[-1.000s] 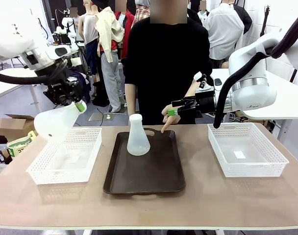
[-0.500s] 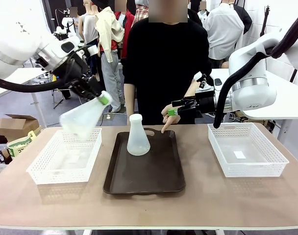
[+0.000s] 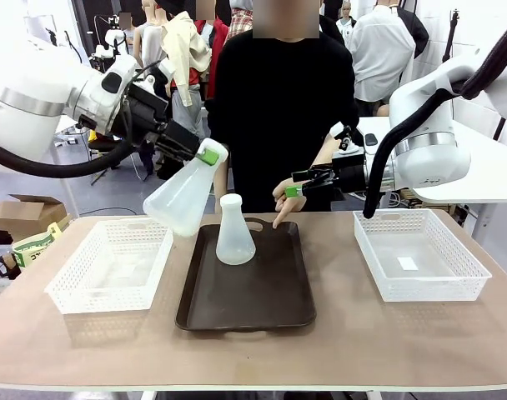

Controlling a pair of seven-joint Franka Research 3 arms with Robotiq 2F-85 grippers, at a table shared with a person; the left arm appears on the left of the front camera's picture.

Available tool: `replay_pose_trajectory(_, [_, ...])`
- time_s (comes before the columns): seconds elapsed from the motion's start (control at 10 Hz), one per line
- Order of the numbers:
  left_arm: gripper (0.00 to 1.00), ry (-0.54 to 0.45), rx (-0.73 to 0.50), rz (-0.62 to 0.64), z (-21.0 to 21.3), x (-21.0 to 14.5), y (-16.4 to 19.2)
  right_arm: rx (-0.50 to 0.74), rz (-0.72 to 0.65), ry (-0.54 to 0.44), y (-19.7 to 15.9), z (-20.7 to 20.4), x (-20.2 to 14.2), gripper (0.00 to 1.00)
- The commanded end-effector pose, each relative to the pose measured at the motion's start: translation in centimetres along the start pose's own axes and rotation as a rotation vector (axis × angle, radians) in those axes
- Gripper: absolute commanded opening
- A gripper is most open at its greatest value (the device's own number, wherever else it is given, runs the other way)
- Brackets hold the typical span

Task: Prepare the laboratory tools.
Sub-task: Place the picked Big flask upright in the Handle tray as directed by the person.

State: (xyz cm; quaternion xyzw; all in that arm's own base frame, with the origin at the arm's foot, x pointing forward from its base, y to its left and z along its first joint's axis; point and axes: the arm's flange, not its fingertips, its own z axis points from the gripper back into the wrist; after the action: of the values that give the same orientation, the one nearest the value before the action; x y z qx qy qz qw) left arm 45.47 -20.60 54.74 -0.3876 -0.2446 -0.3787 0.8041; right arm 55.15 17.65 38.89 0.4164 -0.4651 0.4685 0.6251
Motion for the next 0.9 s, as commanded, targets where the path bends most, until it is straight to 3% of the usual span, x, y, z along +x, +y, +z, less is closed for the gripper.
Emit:
replay_pose_trajectory(0.0, [0.00,-0.034,0.008,-0.028,0.1,0.9,-0.6,0.000,-0.007,0.002,0.1,0.0,0.0,1.00])
replay_pose_trajectory(0.3, [0.00,0.001,0.005,-0.003,0.0,0.1,0.0,0.000,-0.007,0.002,0.1,0.0,0.0,1.00])
replay_pose_trajectory(0.6, [0.00,0.064,-0.101,-0.049,-7.2,-4.8,1.7,0.000,-0.007,0.002,0.1,0.0,0.0,1.00])
replay_pose_trajectory(0.8, [0.00,-0.031,-0.218,-0.184,-9.7,-6.4,0.1,0.000,-0.007,0.002,0.1,0.0,0.0,1.00])
